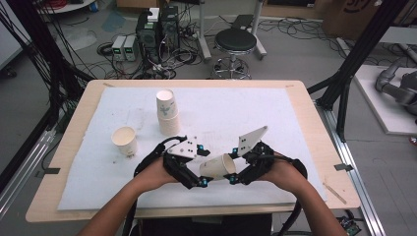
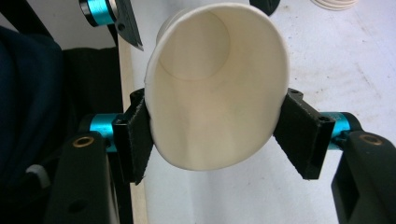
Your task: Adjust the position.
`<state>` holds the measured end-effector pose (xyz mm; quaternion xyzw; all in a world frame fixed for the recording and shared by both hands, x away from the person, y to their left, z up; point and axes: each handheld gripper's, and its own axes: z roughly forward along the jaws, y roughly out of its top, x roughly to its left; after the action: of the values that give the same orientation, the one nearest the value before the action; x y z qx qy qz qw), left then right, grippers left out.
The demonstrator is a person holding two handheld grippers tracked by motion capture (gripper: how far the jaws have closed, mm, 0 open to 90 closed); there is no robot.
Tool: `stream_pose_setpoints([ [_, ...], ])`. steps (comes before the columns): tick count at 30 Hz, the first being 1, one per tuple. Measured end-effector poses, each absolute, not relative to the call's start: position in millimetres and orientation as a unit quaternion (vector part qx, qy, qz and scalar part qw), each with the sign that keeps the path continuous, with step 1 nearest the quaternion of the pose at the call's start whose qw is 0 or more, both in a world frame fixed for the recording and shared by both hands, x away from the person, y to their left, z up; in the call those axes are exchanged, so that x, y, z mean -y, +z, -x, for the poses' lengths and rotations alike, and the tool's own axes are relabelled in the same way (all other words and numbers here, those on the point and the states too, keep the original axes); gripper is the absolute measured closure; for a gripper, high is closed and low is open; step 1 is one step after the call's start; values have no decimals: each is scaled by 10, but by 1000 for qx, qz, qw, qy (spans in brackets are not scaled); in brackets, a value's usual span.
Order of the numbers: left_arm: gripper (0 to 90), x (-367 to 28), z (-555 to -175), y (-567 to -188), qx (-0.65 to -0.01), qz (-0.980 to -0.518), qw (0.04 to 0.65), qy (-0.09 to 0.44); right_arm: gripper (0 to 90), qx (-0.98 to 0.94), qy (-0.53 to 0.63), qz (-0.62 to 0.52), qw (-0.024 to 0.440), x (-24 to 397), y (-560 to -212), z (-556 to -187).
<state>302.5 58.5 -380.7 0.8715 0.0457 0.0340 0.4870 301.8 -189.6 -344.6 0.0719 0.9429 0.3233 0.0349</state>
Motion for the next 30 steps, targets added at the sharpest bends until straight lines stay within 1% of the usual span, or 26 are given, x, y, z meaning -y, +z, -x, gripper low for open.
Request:
stream_pose_setpoints([
  [12,193,-492,-3037,-3833,-38,-890,452,37,341,-966,250,-44,55,1692,-3341,-3025],
  [16,199,-471,-3041,-3847,-41,-893,447,34,341,-971,231,-40,54,1641,-3330,-3026],
  [22,209,-436,-3055,-3869,-41,-898,437,31,341,-976,207,-30,64,1564,-3321,-3008],
  [30,283,-369,-3051,-3905,-38,-902,430,21,342,-981,180,-26,65,1500,-3339,-2981],
])
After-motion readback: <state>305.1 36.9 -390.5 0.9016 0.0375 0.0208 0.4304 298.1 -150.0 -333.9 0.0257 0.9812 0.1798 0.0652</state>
